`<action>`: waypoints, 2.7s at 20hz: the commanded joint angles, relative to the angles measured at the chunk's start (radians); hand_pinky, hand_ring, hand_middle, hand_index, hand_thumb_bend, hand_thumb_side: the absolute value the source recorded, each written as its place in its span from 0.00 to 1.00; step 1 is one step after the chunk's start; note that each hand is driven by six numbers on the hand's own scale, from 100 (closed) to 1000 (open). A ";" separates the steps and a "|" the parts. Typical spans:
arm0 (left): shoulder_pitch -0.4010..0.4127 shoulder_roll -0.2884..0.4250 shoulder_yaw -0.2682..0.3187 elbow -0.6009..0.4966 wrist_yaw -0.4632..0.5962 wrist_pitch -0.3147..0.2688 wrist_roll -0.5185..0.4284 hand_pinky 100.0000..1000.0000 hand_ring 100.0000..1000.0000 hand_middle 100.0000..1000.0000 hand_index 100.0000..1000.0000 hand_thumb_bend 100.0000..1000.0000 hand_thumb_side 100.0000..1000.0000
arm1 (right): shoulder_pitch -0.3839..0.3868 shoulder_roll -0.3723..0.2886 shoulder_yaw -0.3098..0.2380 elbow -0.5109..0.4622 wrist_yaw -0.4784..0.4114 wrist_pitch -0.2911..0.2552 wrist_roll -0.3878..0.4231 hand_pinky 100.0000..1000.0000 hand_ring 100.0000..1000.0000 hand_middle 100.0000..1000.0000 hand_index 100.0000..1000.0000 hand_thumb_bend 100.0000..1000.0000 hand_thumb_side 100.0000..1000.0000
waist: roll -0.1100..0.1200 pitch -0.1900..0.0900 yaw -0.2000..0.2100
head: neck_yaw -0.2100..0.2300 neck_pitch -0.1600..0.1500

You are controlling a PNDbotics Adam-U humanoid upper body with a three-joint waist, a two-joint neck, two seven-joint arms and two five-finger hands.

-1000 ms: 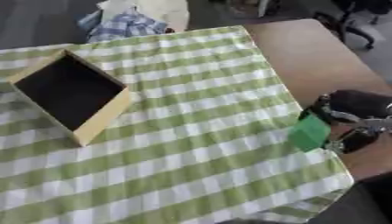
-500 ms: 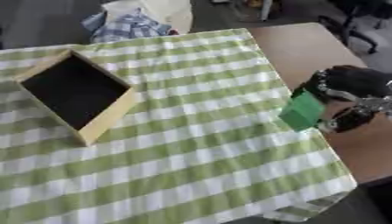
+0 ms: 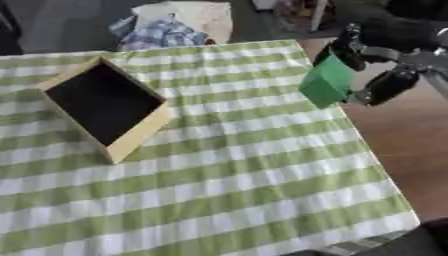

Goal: Pick up objects on the table and place them in the box.

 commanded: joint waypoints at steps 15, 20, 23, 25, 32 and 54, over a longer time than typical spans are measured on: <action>-0.026 -0.026 -0.002 -0.014 0.025 -0.002 -0.015 0.45 0.51 0.49 0.68 0.00 0.52 | -0.423 0.321 0.071 0.301 -0.094 0.019 0.201 0.08 0.22 0.15 0.32 0.00 0.00 | 0.003 -0.026 0.043 | -0.003 0.023; -0.041 -0.037 -0.005 -0.014 0.030 -0.006 -0.016 0.45 0.51 0.49 0.68 0.00 0.52 | -0.485 0.436 0.055 0.352 -0.054 0.028 0.192 0.06 0.21 0.14 0.31 0.00 0.00 | 0.007 -0.020 0.059 | -0.015 0.024; -0.049 -0.040 -0.006 -0.014 0.033 -0.007 -0.018 0.45 0.51 0.49 0.68 0.00 0.52 | -0.511 0.489 0.051 0.380 -0.030 0.033 0.186 0.06 0.21 0.13 0.31 0.00 0.00 | 0.005 -0.015 0.071 | -0.021 0.025; -0.053 -0.042 -0.007 -0.014 0.035 -0.008 -0.020 0.45 0.51 0.49 0.68 0.00 0.52 | -0.525 0.519 0.048 0.395 -0.015 0.035 0.181 0.06 0.20 0.13 0.31 0.00 0.00 | 0.004 -0.012 0.079 | -0.023 0.026; -0.076 -0.060 -0.014 -0.014 0.047 -0.016 -0.025 0.45 0.51 0.49 0.68 0.00 0.52 | -0.561 0.620 0.038 0.471 0.070 0.054 0.157 0.05 0.20 0.13 0.31 0.00 0.00 | -0.003 -0.004 0.103 | -0.048 0.014; -0.162 -0.096 -0.035 -0.014 0.074 -0.049 -0.046 0.46 0.52 0.49 0.68 0.00 0.52 | -0.588 0.750 -0.043 0.684 0.424 0.061 -0.075 0.09 0.22 0.15 0.32 0.00 0.02 | -0.040 0.063 0.221 | -0.115 -0.027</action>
